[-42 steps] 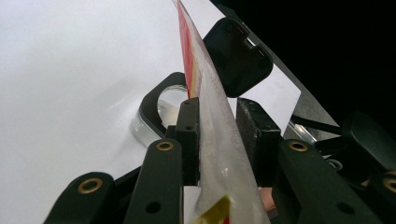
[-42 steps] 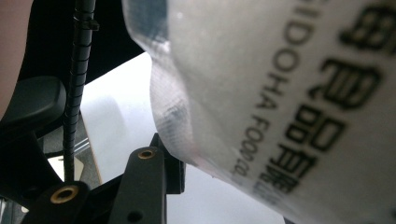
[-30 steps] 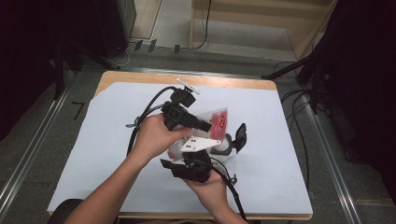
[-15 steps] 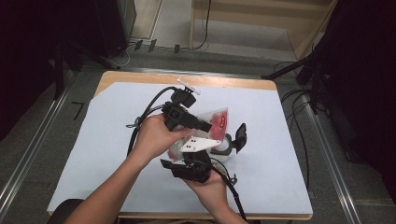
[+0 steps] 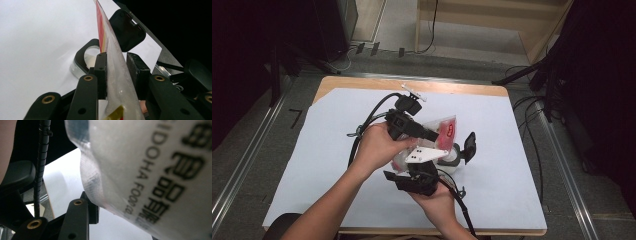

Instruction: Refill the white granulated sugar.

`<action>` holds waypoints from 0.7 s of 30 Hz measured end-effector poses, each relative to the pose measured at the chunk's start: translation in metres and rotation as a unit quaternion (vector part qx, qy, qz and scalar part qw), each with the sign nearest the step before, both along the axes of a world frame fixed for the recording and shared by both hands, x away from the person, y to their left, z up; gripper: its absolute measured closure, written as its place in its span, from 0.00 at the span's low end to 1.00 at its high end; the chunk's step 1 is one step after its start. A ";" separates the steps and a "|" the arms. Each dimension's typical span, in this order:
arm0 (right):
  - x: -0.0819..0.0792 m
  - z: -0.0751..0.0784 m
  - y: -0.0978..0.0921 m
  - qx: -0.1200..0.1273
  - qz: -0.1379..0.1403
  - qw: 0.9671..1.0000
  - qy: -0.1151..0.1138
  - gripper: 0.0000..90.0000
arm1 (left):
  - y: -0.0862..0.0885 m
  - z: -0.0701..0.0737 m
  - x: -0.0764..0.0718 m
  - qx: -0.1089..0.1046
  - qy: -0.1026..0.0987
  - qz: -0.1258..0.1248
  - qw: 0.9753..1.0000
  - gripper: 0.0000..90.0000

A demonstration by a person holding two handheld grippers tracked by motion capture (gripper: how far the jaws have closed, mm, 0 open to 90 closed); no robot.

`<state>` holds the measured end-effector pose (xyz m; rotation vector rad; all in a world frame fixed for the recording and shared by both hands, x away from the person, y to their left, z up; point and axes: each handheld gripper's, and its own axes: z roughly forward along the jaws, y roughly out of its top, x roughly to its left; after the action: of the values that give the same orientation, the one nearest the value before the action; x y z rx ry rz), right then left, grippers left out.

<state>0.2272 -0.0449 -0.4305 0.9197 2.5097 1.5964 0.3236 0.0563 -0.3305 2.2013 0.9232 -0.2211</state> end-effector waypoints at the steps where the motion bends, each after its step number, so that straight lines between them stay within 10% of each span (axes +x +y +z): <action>1: 0.000 0.000 0.000 0.000 0.000 1.000 0.000 0.70 | 0.000 0.000 0.000 -0.001 0.000 0.000 1.000 0.80; 21: 0.000 0.000 0.000 -0.002 0.001 1.000 0.000 0.70 | 0.001 -0.002 0.001 -0.006 0.006 0.005 1.000 0.79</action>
<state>0.2275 -0.0449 -0.4308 0.9161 2.5140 1.5915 0.3242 0.0569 -0.3323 2.1871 0.9370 -0.2353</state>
